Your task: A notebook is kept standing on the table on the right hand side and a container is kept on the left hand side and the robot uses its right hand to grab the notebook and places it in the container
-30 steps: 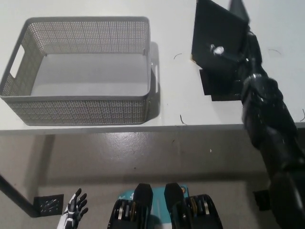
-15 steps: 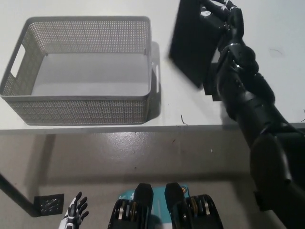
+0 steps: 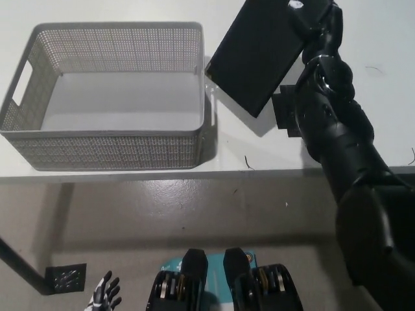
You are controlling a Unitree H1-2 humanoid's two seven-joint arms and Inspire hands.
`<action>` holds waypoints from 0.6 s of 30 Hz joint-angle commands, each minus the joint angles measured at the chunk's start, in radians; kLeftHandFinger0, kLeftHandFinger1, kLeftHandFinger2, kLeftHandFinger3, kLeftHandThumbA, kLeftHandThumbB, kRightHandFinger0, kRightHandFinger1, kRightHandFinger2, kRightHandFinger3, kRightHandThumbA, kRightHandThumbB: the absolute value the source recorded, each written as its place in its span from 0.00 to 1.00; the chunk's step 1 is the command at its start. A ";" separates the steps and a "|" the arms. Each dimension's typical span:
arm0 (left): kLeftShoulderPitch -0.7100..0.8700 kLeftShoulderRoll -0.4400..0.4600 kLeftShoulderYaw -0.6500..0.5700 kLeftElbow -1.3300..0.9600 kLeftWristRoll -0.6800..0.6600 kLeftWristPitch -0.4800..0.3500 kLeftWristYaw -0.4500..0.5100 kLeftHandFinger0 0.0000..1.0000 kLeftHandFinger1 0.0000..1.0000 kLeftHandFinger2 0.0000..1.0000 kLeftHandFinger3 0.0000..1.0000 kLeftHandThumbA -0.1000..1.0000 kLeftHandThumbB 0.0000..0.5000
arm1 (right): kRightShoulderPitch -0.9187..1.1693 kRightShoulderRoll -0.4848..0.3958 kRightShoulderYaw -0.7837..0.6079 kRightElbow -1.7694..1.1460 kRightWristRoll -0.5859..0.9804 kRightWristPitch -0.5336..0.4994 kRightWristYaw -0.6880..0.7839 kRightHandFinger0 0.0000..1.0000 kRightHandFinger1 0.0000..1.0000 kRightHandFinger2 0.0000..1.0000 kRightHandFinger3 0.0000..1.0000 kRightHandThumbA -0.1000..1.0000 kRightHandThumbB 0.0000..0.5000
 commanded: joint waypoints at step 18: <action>0.028 -0.006 -0.006 -0.028 -0.003 -0.034 -0.005 1.00 1.00 1.00 1.00 1.00 0.88 | -0.125 0.056 0.052 -0.597 0.022 0.113 -0.112 0.00 0.31 0.77 0.84 0.00 0.15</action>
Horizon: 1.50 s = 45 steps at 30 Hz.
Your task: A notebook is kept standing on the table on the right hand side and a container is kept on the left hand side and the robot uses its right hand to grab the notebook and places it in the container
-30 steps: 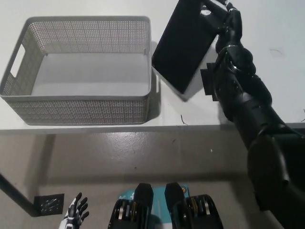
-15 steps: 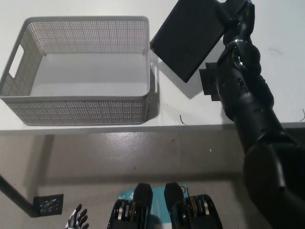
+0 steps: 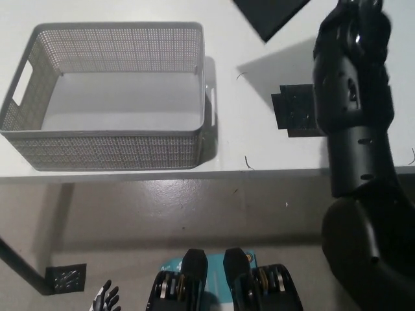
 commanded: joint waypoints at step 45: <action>-0.012 0.012 -0.056 0.011 0.026 -0.077 -0.016 1.00 1.00 1.00 1.00 1.00 0.73 | -0.157 0.062 0.312 0.310 -0.075 -0.072 0.370 1.00 1.00 1.00 1.00 0.96 0.92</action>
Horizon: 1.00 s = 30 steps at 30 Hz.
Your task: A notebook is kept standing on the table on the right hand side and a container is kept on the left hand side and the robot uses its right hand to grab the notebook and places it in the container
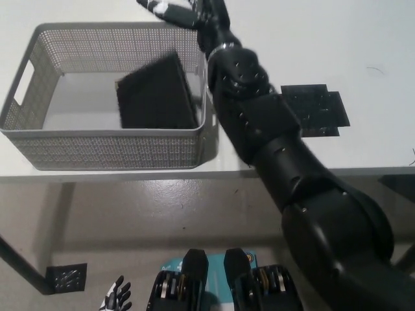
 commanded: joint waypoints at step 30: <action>-0.080 0.026 0.003 -0.062 -0.023 -0.060 -0.024 1.00 1.00 1.00 1.00 1.00 0.78 | 1.465 -0.263 0.067 -1.619 -0.116 -0.166 0.186 1.00 1.00 1.00 1.00 1.00 0.73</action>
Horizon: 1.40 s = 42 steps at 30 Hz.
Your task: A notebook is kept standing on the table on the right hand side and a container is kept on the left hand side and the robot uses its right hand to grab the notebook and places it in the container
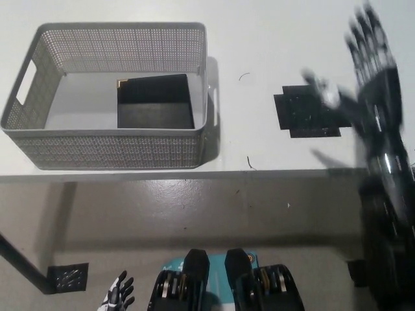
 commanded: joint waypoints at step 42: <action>-0.183 0.035 0.009 -0.030 0.003 -0.001 0.003 1.00 1.00 1.00 1.00 1.00 0.99 | 0.369 -0.088 0.129 0.244 0.011 -0.225 0.216 1.00 1.00 1.00 1.00 1.00 0.59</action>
